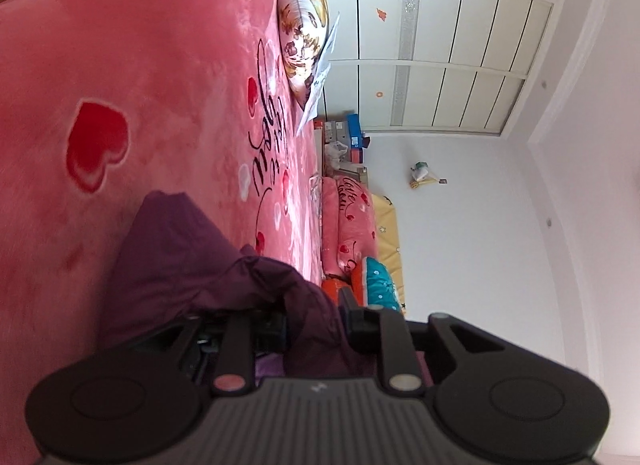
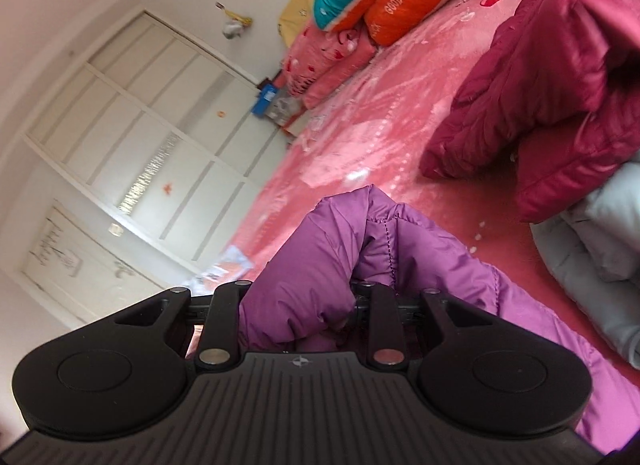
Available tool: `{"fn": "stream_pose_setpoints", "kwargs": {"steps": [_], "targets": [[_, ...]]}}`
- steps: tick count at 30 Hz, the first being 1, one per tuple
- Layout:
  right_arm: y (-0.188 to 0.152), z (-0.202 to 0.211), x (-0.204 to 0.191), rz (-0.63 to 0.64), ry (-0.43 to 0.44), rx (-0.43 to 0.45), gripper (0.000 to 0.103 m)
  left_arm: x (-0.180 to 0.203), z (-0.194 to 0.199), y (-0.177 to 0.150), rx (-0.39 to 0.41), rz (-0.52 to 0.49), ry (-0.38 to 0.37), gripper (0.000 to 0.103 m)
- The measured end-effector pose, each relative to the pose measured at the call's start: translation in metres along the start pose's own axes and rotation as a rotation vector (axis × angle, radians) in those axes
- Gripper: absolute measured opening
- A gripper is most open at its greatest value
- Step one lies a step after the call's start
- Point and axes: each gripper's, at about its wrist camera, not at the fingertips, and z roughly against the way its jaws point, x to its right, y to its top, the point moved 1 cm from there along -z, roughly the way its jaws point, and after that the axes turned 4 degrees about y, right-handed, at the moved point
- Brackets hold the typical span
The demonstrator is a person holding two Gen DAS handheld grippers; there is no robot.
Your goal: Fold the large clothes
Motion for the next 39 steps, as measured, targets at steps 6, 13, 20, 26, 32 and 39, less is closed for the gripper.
{"fn": "stream_pose_setpoints", "kwargs": {"steps": [6, 13, 20, 26, 32, 39], "targets": [[-0.002, 0.004, 0.01, -0.013, -0.021, -0.004, 0.057, 0.01, -0.002, 0.01, 0.004, -0.054, -0.033, 0.039], [0.0, 0.007, -0.01, 0.031, -0.006, 0.017, 0.101, 0.036, 0.007, 0.012, 0.036, -0.228, -0.079, 0.079], [0.006, 0.03, -0.031, 0.134, 0.006, 0.078, 0.102, 0.059, 0.046, 0.008, 0.184, -0.394, -0.2, 0.102], [-0.027, 0.038, -0.071, 0.387, 0.047, 0.021, 0.103, 0.075, 0.035, -0.006, 0.105, -0.513, -0.18, 0.102], [-0.108, 0.004, -0.127, 0.75, 0.089, -0.189, 0.103, 0.08, -0.01, -0.041, -0.028, -0.707, 0.024, 0.102], [-0.17, -0.048, -0.141, 1.023, 0.007, -0.357, 0.103, 0.066, -0.036, -0.057, -0.004, -0.884, 0.307, 0.097]]}}
